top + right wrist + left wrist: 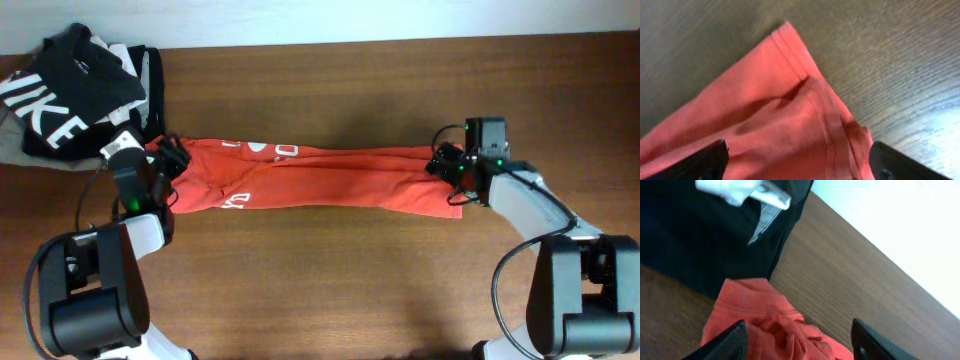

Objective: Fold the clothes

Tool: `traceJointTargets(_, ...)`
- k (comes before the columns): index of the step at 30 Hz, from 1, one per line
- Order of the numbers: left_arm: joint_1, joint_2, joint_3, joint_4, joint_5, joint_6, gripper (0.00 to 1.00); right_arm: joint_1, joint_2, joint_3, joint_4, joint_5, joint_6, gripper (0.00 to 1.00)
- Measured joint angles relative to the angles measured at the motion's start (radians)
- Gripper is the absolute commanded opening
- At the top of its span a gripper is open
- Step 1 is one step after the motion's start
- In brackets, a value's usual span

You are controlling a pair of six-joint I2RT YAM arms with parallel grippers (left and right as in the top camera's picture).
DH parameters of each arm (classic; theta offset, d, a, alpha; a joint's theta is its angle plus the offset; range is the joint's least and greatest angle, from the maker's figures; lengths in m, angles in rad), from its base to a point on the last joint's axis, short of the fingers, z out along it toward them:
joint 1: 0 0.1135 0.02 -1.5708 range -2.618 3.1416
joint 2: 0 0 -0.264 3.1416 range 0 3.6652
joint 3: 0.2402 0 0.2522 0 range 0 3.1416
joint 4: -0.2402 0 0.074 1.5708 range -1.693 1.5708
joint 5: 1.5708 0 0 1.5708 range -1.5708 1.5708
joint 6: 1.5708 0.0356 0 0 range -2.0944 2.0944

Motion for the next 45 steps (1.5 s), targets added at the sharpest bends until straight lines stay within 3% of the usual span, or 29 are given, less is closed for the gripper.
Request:
traceJointTargets(3, 0.000, -0.043, 0.021, -0.058, 0.005, 0.038, 0.70, 0.000, -0.002, 0.146, -0.204, 0.002, -0.069, 1.00)
traceJointTargets(4, 0.000, -0.088, 0.032, -0.127, 0.007, 0.049, 0.70, 0.000, -0.003, 0.204, -0.256, 0.002, -0.089, 0.80)
traceJointTargets(6, 0.000, -0.182, 0.066, -0.284, 0.024, 0.088, 0.59, 0.000, -0.006, 0.264, -0.313, 0.002, -0.108, 0.37)
traceJointTargets(7, 0.000, -0.233, 0.091, -0.397, 0.039, 0.119, 0.40, 0.000, -0.014, 0.322, -0.367, -0.006, -0.130, 0.16)
traceJointTargets(8, -0.004, -0.271, 0.113, -0.489, 0.057, 0.143, 0.24, 0.000, -0.019, 0.337, -0.378, -0.025, -0.151, 0.04)
traceJointTargets(9, -0.008, -0.285, 0.124, -0.532, 0.066, 0.151, 0.11, 0.000, -0.019, 0.341, -0.381, -0.048, -0.166, 0.04)
traceJointTargets(11, -0.038, -0.297, 0.145, -0.688, 0.095, 0.186, 0.02, 0.000, -0.018, 0.336, -0.391, -0.102, -0.185, 0.04)
traceJointTargets(14, -0.116, -0.264, 0.143, -0.787, 0.118, 0.222, 0.01, 0.013, -0.001, 0.322, -0.389, -0.144, -0.202, 0.04)
traceJointTargets(20, -0.174, -0.145, 0.143, -0.756, 0.084, 0.248, 0.01, 0.040, 0.161, 0.293, -0.376, -0.167, -0.209, 0.04)
traceJointTargets(25, -0.113, -0.035, 0.148, -0.739, 0.005, 0.252, 0.01, 0.039, 0.275, 0.294, -0.366, -0.157, -0.209, 0.04)
traceJointTargets(33, 0.022, -0.014, 0.163, -0.720, -0.045, 0.252, 0.01, -0.003, 0.275, 0.298, -0.387, -0.132, -0.209, 0.04)
traceJointTargets(38, 0.030, -0.023, 0.175, -0.755, -0.075, 0.252, 0.01, -0.019, 0.278, 0.323, -0.447, -0.076, -0.209, 0.04)
traceJointTargets(39, 0.035, -0.043, 0.175, -0.792, -0.091, 0.253, 0.06, -0.023, 0.278, 0.343, -0.483, -0.062, -0.209, 0.04)
traceJointTargets(40, 0.039, -0.065, 0.175, -0.816, -0.100, 0.253, 0.16, -0.025, 0.278, 0.373, -0.525, -0.052, -0.208, 0.10)
traceJointTargets(42, 0.047, -0.134, 0.175, -0.848, -0.114, 0.260, 0.34, -0.028, 0.277, 0.453, -0.596, -0.040, -0.215, 0.76)
traceJointTargets(43, 0.051, -0.188, 0.175, -0.863, -0.117, 0.255, 0.56, -0.030, 0.276, 0.503, -0.643, -0.035, -0.210, 0.99)
traceJointTargets(44, 0.051, -0.243, 0.175, -0.870, -0.115, 0.258, 0.74, -0.032, 0.268, 0.562, -0.679, -0.033, -0.212, 0.99)
traceJointTargets(45, 0.051, -0.293, 0.177, -0.872, -0.109, 0.260, 0.84, -0.036, 0.258, 0.621, -0.710, -0.033, -0.212, 0.99)
